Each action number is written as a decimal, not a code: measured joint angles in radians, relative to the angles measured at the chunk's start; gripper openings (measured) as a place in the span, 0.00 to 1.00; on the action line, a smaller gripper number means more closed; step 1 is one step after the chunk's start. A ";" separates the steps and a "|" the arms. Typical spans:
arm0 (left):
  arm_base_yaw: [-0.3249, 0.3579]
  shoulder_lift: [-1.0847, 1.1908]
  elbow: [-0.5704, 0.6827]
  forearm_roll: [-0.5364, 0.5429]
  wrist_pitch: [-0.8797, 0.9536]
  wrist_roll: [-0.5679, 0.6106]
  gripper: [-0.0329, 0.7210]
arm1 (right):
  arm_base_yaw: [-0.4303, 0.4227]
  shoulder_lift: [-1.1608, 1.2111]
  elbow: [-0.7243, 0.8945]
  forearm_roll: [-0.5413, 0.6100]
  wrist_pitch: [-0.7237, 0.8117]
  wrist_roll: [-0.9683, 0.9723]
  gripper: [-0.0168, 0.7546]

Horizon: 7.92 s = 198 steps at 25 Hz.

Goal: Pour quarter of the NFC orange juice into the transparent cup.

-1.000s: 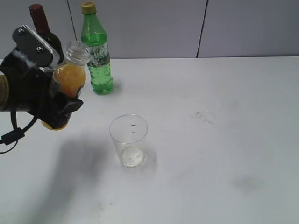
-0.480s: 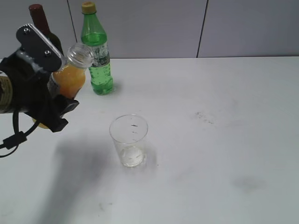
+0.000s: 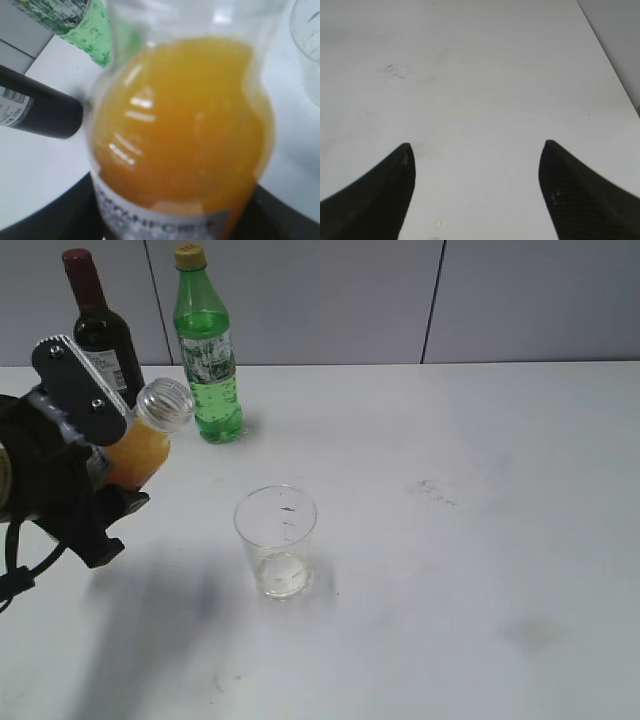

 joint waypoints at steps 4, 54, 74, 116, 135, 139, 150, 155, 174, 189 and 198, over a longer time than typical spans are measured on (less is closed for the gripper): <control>0.000 0.001 0.000 0.001 0.024 0.000 0.68 | 0.000 0.000 0.000 0.000 0.000 0.000 0.79; -0.295 0.242 -0.125 0.005 0.469 0.103 0.68 | 0.000 0.000 0.000 -0.001 0.001 0.000 0.79; -0.337 0.302 -0.134 0.059 0.556 0.171 0.68 | 0.000 0.000 0.000 -0.001 0.001 0.000 0.79; -0.337 0.303 -0.134 0.139 0.559 0.010 0.68 | 0.000 0.000 0.000 -0.001 0.001 0.000 0.79; -0.265 0.191 -0.134 0.269 0.258 -0.477 0.68 | 0.000 0.000 0.000 -0.001 0.001 0.000 0.79; -0.140 0.160 -0.134 0.379 0.072 -0.597 0.68 | 0.000 0.000 0.000 -0.001 0.001 0.000 0.79; 0.133 0.195 -0.294 0.426 -0.323 -0.629 0.68 | 0.000 0.000 0.000 -0.001 0.001 0.000 0.79; 0.193 0.296 -0.393 0.269 -0.525 -0.375 0.68 | 0.000 0.000 0.000 -0.001 0.001 0.000 0.79; 0.165 0.767 -0.796 -0.211 -0.921 0.060 0.68 | 0.000 0.000 0.000 -0.001 0.000 0.000 0.79; 0.072 0.969 -0.915 -0.478 -0.819 0.234 0.68 | 0.000 0.000 0.000 -0.001 0.001 0.000 0.79; 0.072 0.997 -0.922 -0.514 -0.785 0.269 0.68 | 0.000 0.000 0.000 -0.001 0.000 0.000 0.79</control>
